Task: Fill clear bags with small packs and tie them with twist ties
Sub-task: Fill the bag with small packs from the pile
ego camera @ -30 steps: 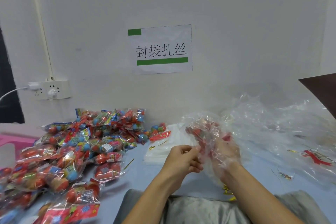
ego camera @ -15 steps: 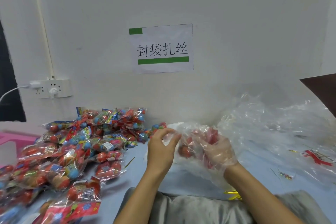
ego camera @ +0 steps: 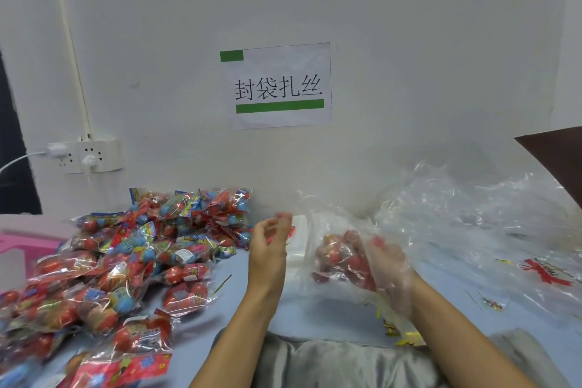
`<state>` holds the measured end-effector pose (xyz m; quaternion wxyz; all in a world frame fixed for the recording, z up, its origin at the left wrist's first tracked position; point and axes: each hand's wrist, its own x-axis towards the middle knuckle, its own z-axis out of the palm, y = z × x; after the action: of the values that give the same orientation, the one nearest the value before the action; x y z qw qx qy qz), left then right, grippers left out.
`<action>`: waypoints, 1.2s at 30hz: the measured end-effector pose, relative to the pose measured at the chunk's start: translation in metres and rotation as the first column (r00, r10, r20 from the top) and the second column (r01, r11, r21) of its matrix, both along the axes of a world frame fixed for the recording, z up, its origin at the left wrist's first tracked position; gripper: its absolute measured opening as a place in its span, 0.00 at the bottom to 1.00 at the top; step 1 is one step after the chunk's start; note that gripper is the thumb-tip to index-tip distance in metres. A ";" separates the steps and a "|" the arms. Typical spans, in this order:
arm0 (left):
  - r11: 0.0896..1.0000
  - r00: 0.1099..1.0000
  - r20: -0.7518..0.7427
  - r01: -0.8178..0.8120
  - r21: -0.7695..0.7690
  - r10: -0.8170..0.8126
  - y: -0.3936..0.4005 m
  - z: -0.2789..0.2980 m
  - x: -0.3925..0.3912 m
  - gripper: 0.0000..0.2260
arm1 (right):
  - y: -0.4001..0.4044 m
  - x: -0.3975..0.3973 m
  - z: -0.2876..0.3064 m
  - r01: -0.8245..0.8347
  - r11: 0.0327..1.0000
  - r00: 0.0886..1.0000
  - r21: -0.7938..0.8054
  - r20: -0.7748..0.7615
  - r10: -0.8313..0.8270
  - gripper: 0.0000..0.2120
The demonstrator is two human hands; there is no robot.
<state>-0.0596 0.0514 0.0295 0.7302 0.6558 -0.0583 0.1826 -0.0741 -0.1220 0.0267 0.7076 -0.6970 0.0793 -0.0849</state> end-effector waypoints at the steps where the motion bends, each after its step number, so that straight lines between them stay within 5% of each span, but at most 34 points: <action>1: 0.996 0.997 -0.036 0.068 0.051 -0.066 -0.001 -0.002 -0.001 0.25 | -0.002 -0.001 0.002 -0.028 0.999 1.000 0.028 -0.004 0.029 0.22; 4: 0.946 0.963 -0.101 0.267 0.183 -0.252 -0.005 -0.010 -0.003 0.36 | -0.001 -0.006 0.006 -0.172 0.974 0.985 0.147 0.011 0.172 0.15; 14: 0.922 0.935 -0.019 0.352 0.162 -0.354 -0.010 -0.013 -0.006 0.24 | 0.009 -0.018 0.015 -0.243 0.901 0.964 0.360 -0.011 0.265 0.23; 22: 0.896 0.911 0.006 0.404 0.183 -0.411 -0.015 -0.015 -0.012 0.27 | 0.006 -0.018 0.010 -0.429 0.853 0.894 0.297 0.004 0.448 0.26; 25: 0.898 0.916 -0.010 0.394 0.197 -0.400 -0.017 -0.014 -0.015 0.22 | 0.002 -0.010 0.005 -0.386 0.898 0.914 0.212 -0.040 0.403 0.29; 31: 0.952 0.983 0.114 0.107 0.287 -0.145 -0.010 -0.011 -0.007 0.33 | -0.001 -0.003 -0.002 -0.283 0.958 0.948 0.032 -0.143 0.285 0.24; 36: 0.915 0.971 0.187 0.065 0.398 -0.151 -0.021 -0.017 -0.006 0.05 | 0.015 -0.004 -0.003 -0.316 0.942 0.945 0.114 -0.056 0.323 0.19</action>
<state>-0.0655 0.0304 0.0123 0.5837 0.7600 -0.2080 0.1961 -0.0781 -0.1065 0.0233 0.7437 -0.6658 -0.0045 0.0608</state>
